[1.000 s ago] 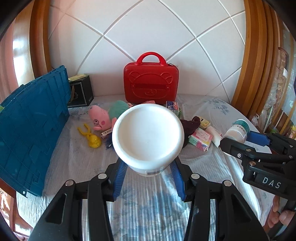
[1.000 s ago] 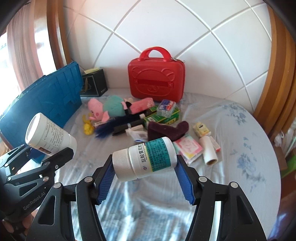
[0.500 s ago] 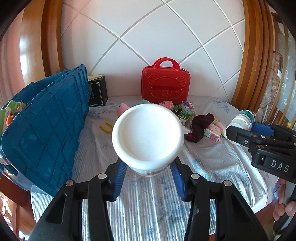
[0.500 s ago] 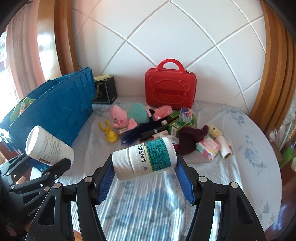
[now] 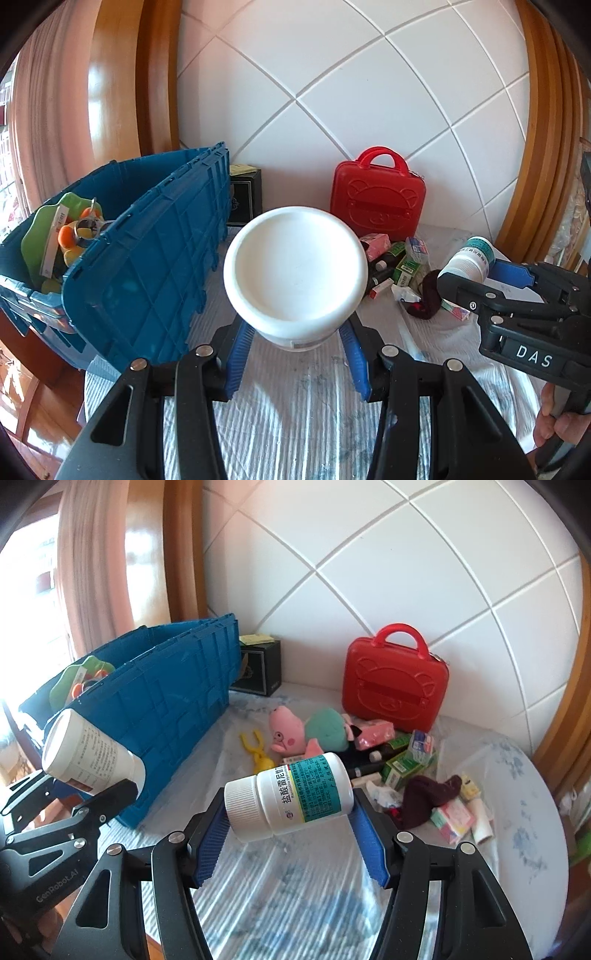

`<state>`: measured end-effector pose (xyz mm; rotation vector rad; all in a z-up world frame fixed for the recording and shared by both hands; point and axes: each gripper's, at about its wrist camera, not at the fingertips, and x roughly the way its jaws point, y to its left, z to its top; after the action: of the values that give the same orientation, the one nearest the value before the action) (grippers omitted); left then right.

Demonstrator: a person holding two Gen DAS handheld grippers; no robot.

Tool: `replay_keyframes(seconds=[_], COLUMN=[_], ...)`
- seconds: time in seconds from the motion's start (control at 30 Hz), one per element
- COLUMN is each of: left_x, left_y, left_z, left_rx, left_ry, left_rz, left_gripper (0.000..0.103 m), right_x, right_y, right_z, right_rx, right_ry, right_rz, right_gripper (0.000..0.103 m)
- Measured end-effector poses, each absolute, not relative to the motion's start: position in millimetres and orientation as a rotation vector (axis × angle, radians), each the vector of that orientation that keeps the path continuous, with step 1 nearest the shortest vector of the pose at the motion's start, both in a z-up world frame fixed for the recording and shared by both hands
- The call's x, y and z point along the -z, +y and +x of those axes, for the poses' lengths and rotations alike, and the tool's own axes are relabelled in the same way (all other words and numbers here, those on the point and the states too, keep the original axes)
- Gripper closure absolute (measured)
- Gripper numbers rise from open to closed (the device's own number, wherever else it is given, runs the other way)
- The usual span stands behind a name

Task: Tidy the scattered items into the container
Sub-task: 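Carry the white jar with the left tool while the right tool carries the green-label bottle to the crate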

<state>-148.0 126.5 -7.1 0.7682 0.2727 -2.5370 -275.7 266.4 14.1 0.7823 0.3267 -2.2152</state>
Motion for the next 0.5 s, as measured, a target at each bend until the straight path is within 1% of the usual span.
replay_keyframes(seconds=[0.2, 0.3, 0.5], left_x=[-16, -32, -62], left_y=[88, 64, -16], left_z=[-126, -113, -78], left_rx=[2.497, 2.490, 2.440], left_ry=[0.256, 0.218, 0.140], left_rz=[0.665, 0.611, 0.534], left_gripper=[0.057, 0.057, 0.057], right_x=[-26, -36, -63], right_y=[227, 199, 116], right_z=[-267, -259, -231], right_rx=[2.167, 2.155, 2.127], right_ry=[0.354, 0.355, 0.331], right_rz=[0.725, 0.684, 0.595], right_gripper=[0.040, 0.040, 0.040])
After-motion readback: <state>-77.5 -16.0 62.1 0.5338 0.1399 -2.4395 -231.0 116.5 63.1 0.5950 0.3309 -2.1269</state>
